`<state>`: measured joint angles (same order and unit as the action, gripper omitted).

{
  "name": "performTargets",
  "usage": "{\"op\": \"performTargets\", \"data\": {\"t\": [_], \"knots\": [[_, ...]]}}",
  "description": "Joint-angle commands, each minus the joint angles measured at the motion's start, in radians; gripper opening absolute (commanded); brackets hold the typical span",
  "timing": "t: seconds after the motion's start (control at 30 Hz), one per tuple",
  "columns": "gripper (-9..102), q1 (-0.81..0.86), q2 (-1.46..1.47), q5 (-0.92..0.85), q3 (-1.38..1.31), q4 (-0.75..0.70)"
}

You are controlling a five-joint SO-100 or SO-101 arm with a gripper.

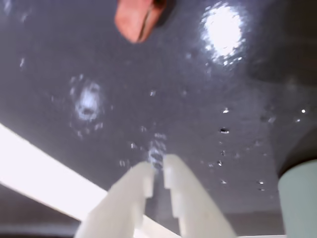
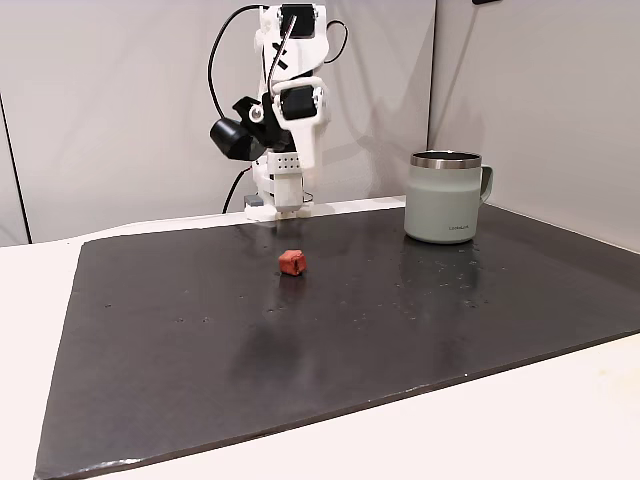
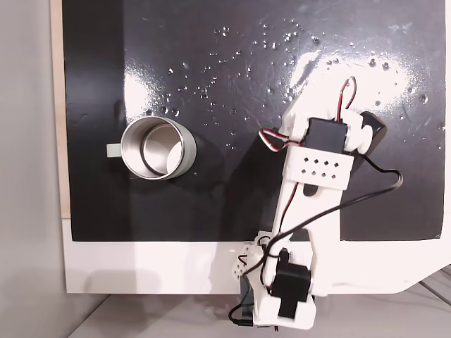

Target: Grasp a cube and put it in the cup.

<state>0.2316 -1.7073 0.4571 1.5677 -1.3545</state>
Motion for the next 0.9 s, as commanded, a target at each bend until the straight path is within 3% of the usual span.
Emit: {"op": "performTargets", "data": {"t": [0.0, 0.5, 0.7, 0.87], "knots": [[0, 0.012, 0.069, 0.083, -0.133, -0.066], [0, 0.092, 0.144, 0.133, -0.172, -0.100], [27, 0.101, 0.156, 0.109, -0.170, -0.110], [29, 0.089, 0.158, 0.097, -0.175, -0.112]]}}
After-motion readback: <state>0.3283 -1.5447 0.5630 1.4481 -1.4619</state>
